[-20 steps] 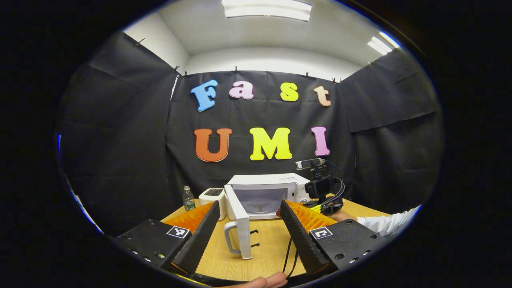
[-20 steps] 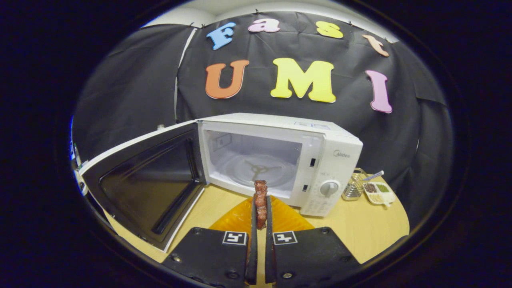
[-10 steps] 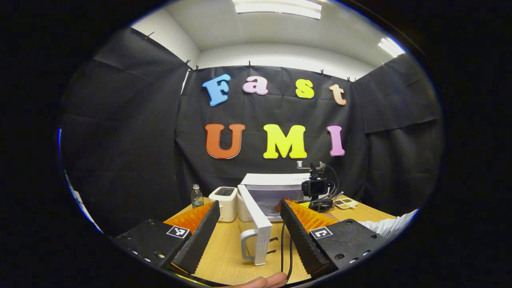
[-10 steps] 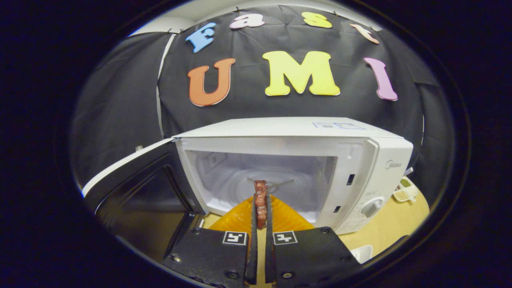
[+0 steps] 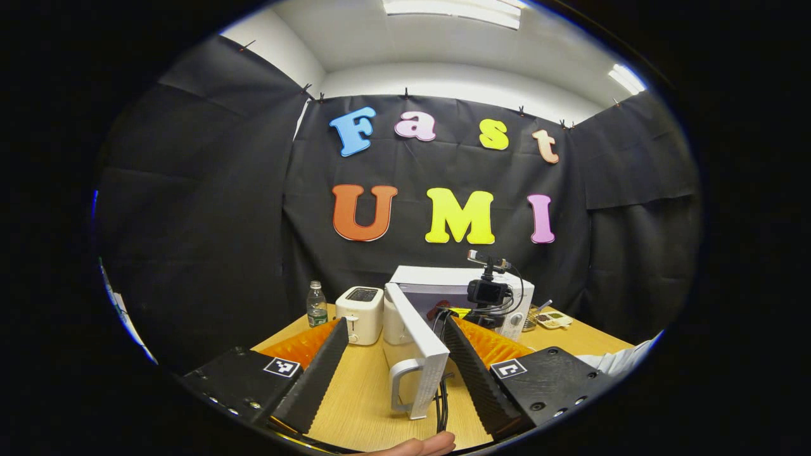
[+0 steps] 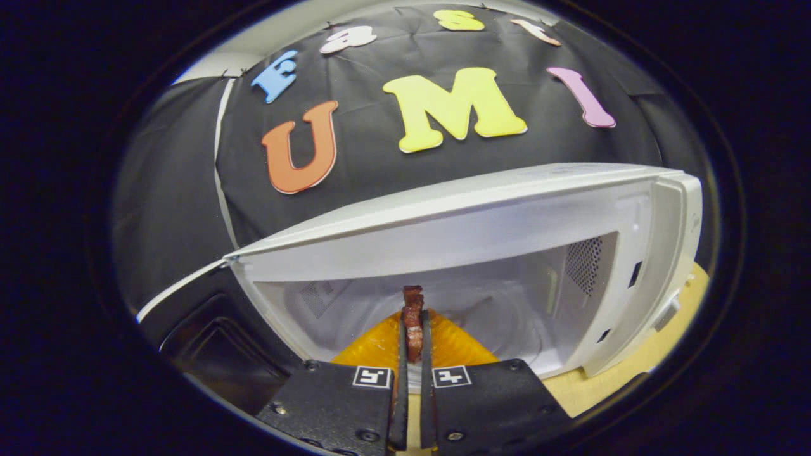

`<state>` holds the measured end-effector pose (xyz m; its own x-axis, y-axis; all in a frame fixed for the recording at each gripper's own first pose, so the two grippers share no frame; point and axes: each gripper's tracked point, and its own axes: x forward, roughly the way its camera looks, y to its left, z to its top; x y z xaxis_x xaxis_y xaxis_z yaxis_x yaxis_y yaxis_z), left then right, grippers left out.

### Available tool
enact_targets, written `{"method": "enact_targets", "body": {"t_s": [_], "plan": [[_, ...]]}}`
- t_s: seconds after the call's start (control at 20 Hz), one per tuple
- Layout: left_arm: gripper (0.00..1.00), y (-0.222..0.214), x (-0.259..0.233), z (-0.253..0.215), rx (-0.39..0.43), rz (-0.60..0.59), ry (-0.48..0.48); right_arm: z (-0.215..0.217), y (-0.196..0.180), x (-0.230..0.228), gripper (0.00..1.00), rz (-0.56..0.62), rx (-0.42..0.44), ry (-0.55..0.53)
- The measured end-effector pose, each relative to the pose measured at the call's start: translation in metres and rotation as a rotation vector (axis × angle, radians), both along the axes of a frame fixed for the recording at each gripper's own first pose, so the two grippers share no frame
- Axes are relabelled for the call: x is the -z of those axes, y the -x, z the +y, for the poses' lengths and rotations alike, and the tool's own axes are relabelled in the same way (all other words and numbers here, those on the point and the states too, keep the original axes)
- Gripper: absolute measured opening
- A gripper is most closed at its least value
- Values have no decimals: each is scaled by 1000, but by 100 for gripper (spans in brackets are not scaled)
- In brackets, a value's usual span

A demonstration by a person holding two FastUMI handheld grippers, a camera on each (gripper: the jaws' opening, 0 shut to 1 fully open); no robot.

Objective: Open the microwave oven with the left hand, put the food in, and close the microwave oven.

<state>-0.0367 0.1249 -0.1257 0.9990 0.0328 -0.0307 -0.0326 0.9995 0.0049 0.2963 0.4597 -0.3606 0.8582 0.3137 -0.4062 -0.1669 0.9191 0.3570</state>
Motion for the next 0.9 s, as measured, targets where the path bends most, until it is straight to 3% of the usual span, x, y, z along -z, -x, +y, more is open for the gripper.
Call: {"method": "enact_targets", "body": {"t_s": [0.15,0.45,0.9], "plan": [[93,0,3,7,-8,3,21,-2,-8,25,11,83,94,-81],[93,0,12,19,-13,23,60,-2,-8,47,11,185,248,-347],[93,1,20,14,13,35,19,3,-1,65,14,252,337,-546]]}}
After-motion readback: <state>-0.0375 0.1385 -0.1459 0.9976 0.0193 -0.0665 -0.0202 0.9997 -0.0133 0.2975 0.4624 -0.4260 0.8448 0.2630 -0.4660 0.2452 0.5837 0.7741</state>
